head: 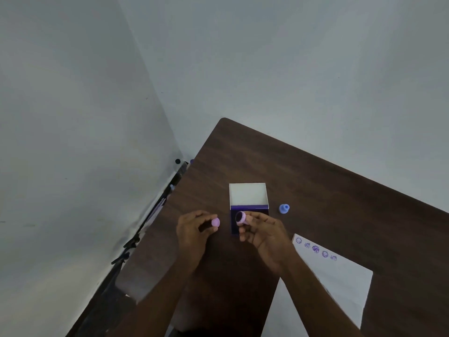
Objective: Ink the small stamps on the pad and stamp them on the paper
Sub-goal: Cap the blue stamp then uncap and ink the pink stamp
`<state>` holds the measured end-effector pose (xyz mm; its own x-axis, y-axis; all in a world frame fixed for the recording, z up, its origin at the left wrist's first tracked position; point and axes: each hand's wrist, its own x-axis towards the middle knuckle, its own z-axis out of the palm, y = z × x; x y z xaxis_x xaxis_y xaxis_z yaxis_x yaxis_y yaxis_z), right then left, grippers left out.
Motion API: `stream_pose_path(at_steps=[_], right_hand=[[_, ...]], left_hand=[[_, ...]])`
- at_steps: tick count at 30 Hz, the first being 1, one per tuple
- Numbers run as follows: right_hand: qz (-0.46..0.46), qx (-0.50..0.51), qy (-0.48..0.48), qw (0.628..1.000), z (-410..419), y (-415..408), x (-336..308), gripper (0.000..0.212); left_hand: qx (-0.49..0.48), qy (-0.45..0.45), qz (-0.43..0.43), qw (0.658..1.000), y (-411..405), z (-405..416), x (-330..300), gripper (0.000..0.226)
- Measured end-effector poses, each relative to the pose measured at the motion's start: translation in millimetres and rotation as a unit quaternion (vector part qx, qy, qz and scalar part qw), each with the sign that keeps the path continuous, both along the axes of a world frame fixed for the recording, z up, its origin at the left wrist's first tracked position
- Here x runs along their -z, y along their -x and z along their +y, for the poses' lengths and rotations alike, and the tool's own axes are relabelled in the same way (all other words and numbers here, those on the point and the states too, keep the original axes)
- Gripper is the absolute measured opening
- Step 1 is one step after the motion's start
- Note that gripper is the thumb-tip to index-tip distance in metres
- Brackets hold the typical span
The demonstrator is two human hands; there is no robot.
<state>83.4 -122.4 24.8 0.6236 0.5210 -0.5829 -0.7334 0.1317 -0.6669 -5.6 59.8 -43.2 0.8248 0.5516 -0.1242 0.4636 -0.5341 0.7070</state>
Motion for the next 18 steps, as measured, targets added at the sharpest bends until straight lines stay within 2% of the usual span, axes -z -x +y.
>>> stream_pose_path(at_steps=[1,3,13,15,18], right_hand=[[0.002,-0.003,0.005,1.0,2.1,0.5,0.0,0.024],[0.006,-0.005,0.013,1.0,4.7,0.7,0.7,0.026],[0.017,0.019,-0.02,0.999,2.0,0.8,-3.8,0.036],[0.026,0.025,-0.039,0.999,1.0,1.1,-6.2,0.038],[0.049,0.039,-0.072,0.995,0.9,2.7,-10.0,0.028]], left_hand=[[-0.004,-0.047,0.023,0.999,-0.5,1.0,1.0,0.031],[-0.024,-0.083,0.059,0.995,-0.9,1.9,2.4,0.033],[-0.018,-0.074,0.087,0.993,-5.2,2.8,5.0,0.045],[-0.009,-0.038,0.059,0.997,-8.5,-1.7,-7.6,0.037],[-0.02,0.067,-0.046,0.996,-12.5,-14.3,-37.6,0.014]])
